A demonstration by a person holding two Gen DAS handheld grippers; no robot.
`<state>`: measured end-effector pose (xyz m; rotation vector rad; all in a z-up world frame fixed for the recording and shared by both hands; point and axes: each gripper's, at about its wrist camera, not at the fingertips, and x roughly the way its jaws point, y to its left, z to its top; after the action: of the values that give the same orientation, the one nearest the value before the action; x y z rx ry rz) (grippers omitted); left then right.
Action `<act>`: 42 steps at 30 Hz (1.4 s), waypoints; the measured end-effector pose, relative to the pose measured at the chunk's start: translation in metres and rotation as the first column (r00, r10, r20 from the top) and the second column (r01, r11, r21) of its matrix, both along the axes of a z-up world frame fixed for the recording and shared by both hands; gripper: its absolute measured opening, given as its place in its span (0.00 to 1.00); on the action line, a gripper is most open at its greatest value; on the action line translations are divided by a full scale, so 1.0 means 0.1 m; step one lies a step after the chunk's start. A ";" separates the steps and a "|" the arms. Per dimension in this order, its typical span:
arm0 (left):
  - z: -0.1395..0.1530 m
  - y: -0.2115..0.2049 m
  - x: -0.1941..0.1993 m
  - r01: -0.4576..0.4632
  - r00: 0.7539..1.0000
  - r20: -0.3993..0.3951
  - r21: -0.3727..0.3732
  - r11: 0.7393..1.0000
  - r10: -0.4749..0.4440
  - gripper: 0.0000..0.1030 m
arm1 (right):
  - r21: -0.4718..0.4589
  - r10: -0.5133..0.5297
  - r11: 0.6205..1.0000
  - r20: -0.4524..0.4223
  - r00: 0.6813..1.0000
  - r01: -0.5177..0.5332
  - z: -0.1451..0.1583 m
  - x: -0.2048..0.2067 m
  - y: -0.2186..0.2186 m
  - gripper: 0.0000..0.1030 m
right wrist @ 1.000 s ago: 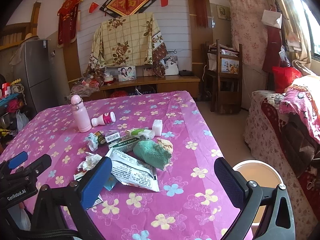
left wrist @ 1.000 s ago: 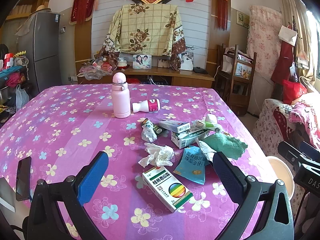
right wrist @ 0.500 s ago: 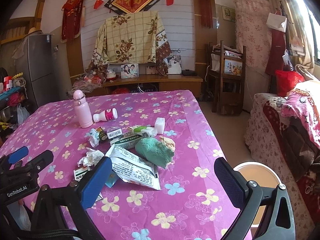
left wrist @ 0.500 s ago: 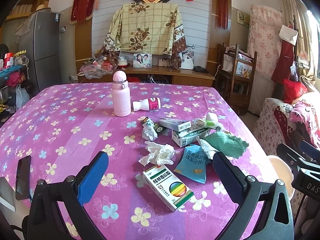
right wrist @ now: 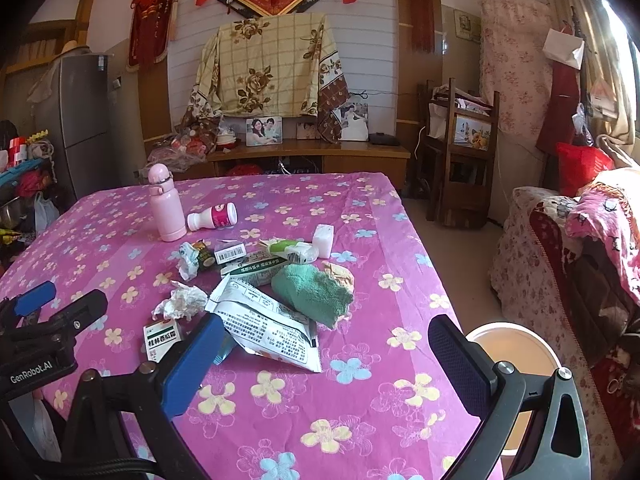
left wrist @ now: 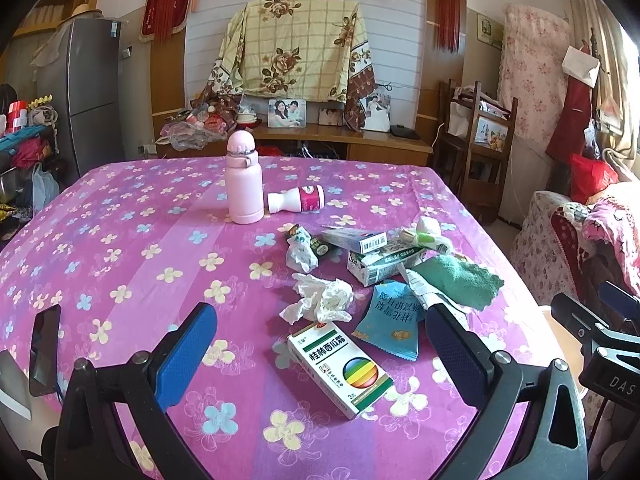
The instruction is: Collect trash
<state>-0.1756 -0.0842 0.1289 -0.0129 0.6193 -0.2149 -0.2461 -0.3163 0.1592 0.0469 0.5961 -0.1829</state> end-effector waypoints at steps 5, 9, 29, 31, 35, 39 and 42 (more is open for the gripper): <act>-0.14 0.05 0.06 0.001 0.999 -0.052 -0.003 1.000 -0.002 1.00 | 0.009 0.007 1.000 -0.082 0.997 -0.006 -0.16 0.10 -0.05 1.00; -0.30 0.10 0.13 0.000 0.994 -0.111 0.000 1.000 0.000 1.00 | 0.010 0.013 1.000 -0.141 0.990 -0.012 -0.32 0.15 -0.09 1.00; -0.83 -0.20 0.55 0.030 0.958 -0.287 0.072 0.997 -0.008 1.00 | 0.032 0.192 0.981 -0.242 0.951 -0.190 -0.63 0.54 0.00 1.00; -0.87 -0.25 0.62 0.025 0.954 -0.300 0.086 0.996 0.002 1.00 | 0.030 0.196 0.980 -0.259 0.946 -0.195 -0.68 0.61 -0.01 1.00; -1.02 -0.35 0.77 0.027 0.941 -0.338 0.121 0.992 0.016 1.00 | 0.059 0.254 0.967 -0.274 0.928 -0.247 -0.78 0.69 0.04 1.00; -1.08 -0.30 0.83 0.035 0.932 -0.361 0.106 0.994 0.005 1.00 | 0.014 0.285 0.956 -0.273 0.919 -0.292 -0.90 0.77 0.16 1.00; -1.10 -0.20 0.86 0.053 0.920 -0.392 0.068 0.996 -0.022 0.99 | -0.064 0.291 0.945 -0.284 0.914 -0.321 -1.01 0.89 0.26 1.00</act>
<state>-0.0896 -0.1040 0.0186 0.0320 1.0285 -0.2275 -0.1568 -0.2905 0.0582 -0.1811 0.8576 0.0865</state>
